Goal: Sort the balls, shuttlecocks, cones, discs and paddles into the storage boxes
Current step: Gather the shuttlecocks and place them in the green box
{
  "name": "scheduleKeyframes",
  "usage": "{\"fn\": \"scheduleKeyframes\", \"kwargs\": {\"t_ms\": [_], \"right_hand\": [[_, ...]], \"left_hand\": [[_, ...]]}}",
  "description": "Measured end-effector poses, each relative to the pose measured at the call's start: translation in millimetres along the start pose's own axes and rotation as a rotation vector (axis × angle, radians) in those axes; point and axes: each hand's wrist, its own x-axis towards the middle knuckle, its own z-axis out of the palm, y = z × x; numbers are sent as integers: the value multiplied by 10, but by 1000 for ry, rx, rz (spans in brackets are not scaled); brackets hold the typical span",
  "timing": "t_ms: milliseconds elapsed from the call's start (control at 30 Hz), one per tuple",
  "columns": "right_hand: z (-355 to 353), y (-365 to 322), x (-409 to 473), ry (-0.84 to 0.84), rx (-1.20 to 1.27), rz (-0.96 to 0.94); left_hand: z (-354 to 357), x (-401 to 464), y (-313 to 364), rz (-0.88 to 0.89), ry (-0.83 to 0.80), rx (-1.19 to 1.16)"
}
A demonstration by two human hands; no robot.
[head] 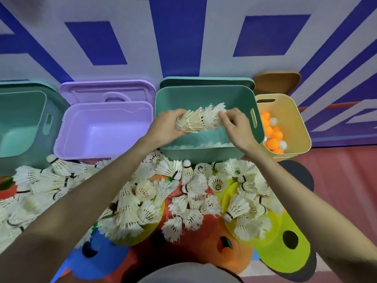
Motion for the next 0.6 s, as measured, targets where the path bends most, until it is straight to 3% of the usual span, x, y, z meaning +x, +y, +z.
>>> {"fn": "scheduleKeyframes", "kwargs": {"t_ms": [233,600], "right_hand": [[248,446,491,-138,-153,210],[524,800,1003,-458,-339,284]], "left_hand": [[392,580,-200,-26,-195,158],[756,1012,-484,-96,-552,306]]}}
